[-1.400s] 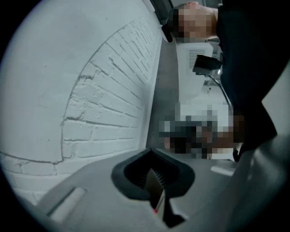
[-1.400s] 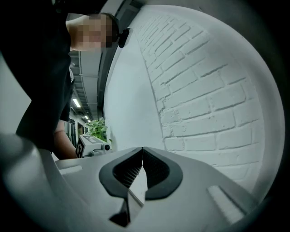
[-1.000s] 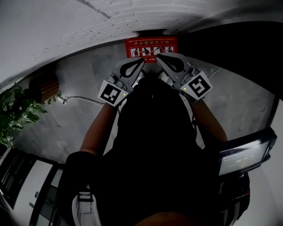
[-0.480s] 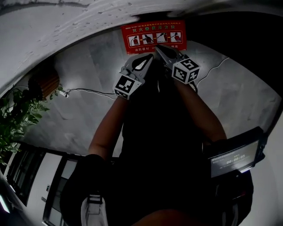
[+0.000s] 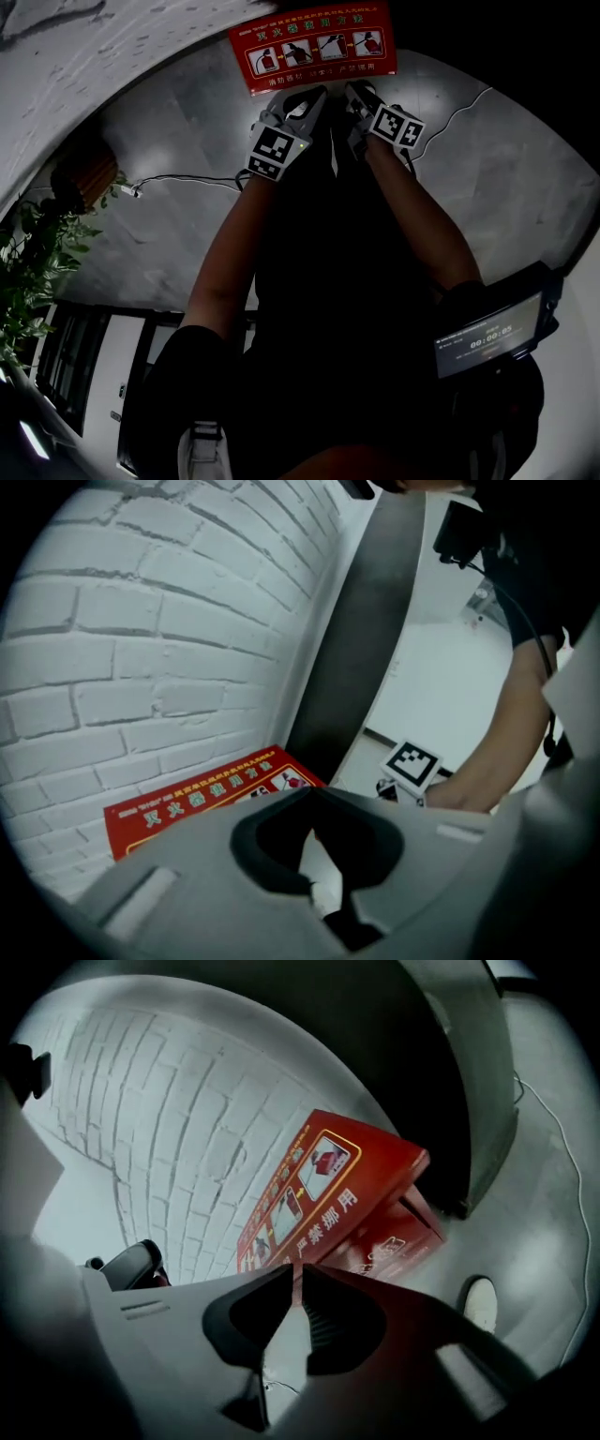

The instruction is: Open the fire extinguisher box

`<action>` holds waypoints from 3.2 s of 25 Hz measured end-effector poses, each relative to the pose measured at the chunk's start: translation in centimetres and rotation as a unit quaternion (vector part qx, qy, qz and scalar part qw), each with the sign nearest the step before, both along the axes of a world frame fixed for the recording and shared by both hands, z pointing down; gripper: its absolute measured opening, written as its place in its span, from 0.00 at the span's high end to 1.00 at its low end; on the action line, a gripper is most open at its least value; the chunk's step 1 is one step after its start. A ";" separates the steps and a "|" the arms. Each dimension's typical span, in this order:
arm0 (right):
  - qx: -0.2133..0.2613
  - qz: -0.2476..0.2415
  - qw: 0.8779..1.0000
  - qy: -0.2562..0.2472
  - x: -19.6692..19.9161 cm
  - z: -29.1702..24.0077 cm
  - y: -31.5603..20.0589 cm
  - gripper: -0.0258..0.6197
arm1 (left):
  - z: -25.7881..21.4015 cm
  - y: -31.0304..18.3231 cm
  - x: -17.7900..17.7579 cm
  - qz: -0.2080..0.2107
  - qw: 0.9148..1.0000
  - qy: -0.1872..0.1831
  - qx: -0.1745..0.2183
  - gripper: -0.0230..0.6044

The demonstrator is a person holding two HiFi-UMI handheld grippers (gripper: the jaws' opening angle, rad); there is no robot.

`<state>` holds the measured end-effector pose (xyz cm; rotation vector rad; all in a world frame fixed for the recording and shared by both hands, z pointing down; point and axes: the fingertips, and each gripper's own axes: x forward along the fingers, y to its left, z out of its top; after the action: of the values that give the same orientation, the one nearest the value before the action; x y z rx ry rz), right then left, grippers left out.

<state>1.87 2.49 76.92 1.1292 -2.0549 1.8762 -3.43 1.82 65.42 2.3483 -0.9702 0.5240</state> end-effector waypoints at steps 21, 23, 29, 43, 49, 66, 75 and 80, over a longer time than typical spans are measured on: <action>-0.064 0.090 0.986 -0.126 -0.5 3.9 -0.7 0.79 | 3.7 2.9 2.7 0.050 0.998 -0.025 -0.032 0.96; -0.068 0.091 0.985 -0.133 -0.5 3.9 -0.8 0.79 | 3.7 3.1 2.5 0.049 0.998 -0.027 -0.033 0.96; -0.041 0.073 0.990 -0.115 -0.5 2.0 -0.9 0.80 | 3.5 3.2 2.3 0.048 0.998 -0.029 -0.034 0.96; 0.120 0.005 0.984 -0.130 -1.3 -9.3 -3.0 0.84 | 1.7 3.2 1.0 0.030 0.999 -0.033 0.006 0.96; 0.175 0.007 0.971 -0.163 -2.9 -14.5 -10.8 0.87 | 0.2 -0.3 -0.3 0.006 1.000 -0.025 0.006 0.96; 0.227 0.031 0.960 -0.162 -5.7 -16.8 -19.6 0.80 | 0.4 -1.5 -3.8 -0.018 1.000 -0.014 0.000 0.96; 0.253 -0.039 0.958 -0.124 -5.9 -19.8 -16.9 0.91 | -4.1 -2.9 -4.8 -0.039 0.999 -0.001 0.026 0.96; 0.316 -0.139 0.933 -0.098 -6.9 -26.0 -13.0 0.94 | -11.6 -2.9 -5.6 -0.046 0.996 0.018 0.074 0.96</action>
<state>-5.04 -10.48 50.91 0.6957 -2.8686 1.2618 -8.98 -1.09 53.85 2.4196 -1.1303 0.3839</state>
